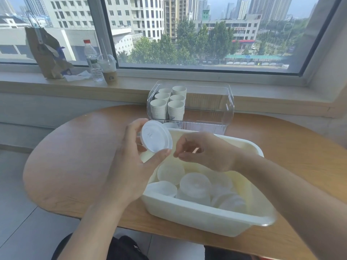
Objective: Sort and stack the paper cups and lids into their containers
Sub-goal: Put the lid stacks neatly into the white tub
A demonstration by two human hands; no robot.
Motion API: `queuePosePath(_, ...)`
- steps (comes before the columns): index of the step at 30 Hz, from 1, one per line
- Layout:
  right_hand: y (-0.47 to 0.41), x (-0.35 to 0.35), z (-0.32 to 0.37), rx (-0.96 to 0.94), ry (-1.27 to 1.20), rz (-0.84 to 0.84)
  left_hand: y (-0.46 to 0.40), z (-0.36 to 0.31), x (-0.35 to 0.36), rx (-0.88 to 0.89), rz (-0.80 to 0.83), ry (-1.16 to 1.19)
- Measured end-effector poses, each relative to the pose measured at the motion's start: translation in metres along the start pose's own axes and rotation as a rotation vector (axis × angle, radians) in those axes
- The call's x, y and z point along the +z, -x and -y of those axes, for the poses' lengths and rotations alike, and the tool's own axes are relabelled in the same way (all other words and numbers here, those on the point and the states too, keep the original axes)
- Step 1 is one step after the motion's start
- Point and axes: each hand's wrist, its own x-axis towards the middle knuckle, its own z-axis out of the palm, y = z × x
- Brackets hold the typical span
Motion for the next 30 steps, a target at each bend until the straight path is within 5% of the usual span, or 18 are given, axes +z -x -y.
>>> queuePosePath(4,0.003,0.004,-0.003,0.08,0.316,0.216,0.0,0.003,0.0,-0.014,0.024,-0.018)
queuePosePath(12,0.009,0.0,-0.002,0.195,0.459,0.515,-0.001,0.003,-0.002,0.004,0.118,-0.074)
queuePosePath(18,0.011,-0.006,-0.001,0.129,0.434,0.324,-0.002,0.002,-0.002,-0.007,0.15,-0.084)
queuePosePath(30,0.014,-0.013,0.014,-0.101,-0.185,-0.187,0.0,-0.008,-0.003,-0.03,0.174,-0.077)
